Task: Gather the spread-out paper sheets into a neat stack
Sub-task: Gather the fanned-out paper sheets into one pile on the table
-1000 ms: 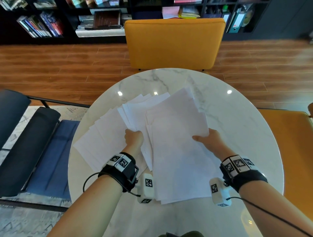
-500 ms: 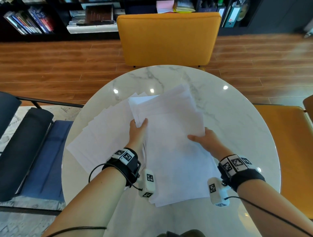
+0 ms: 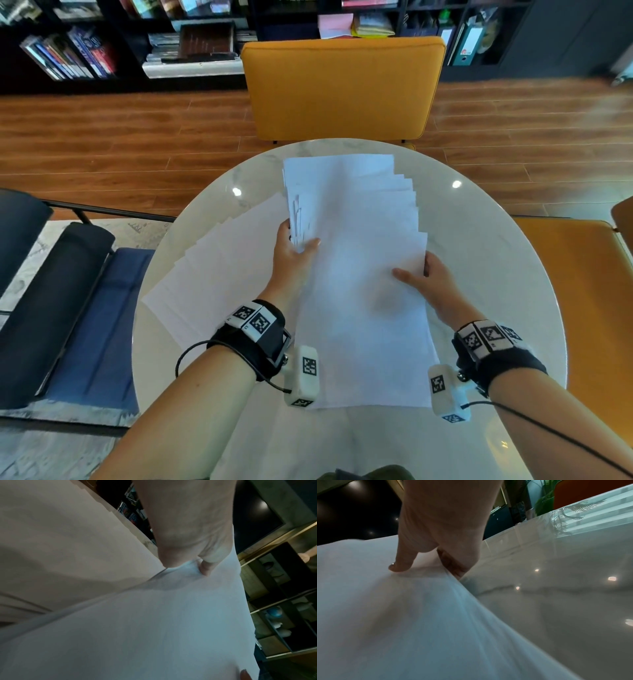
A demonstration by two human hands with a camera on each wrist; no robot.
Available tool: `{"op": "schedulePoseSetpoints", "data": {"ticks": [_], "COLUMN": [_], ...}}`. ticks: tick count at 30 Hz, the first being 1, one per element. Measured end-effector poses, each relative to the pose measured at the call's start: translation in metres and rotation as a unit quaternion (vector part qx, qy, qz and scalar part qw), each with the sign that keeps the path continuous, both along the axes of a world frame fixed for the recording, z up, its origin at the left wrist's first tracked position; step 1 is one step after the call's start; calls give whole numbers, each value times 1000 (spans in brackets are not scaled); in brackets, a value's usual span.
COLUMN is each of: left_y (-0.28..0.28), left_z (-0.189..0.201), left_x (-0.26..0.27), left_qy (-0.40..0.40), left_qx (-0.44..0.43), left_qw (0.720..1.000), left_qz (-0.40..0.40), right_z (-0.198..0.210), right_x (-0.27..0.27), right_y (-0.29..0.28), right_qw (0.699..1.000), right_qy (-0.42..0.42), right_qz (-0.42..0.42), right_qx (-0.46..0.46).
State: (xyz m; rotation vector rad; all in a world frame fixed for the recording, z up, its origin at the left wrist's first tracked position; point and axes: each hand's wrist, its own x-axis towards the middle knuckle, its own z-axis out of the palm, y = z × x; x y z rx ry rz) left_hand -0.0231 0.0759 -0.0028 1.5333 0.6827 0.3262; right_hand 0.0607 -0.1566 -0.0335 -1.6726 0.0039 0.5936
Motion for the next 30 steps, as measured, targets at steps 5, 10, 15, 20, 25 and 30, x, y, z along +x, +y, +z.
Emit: {"op": "schedulePoseSetpoints", "data": {"ticks": [5,10,15,20,25,30], "left_y": [1,3,1,-1,3,30], "left_z": [12,23,26,16,5,-9], "left_x": [-6,-13,-12,-15,-21,-35], "left_qy": [-23,-39,-41,-30,12,73], "left_qx": [-39,-58,-10,18,-6,-64], "left_qw": [999,996,998,999,997,985], "left_qz": [-16,-60,-42,18,75,145], "right_z": [6,13,14,15,15,4], "right_x": [4,-1,-6,-15,-20,-17], "right_y": [-10,-11,-13,-4,12,20], "right_qw": [997,991,987,992,998,996], "right_qy": [26,53,110,101,50,49], "right_qz": [0,38,52,37,26,21], "right_qx": [74,117,104,58,-13,-74]}}
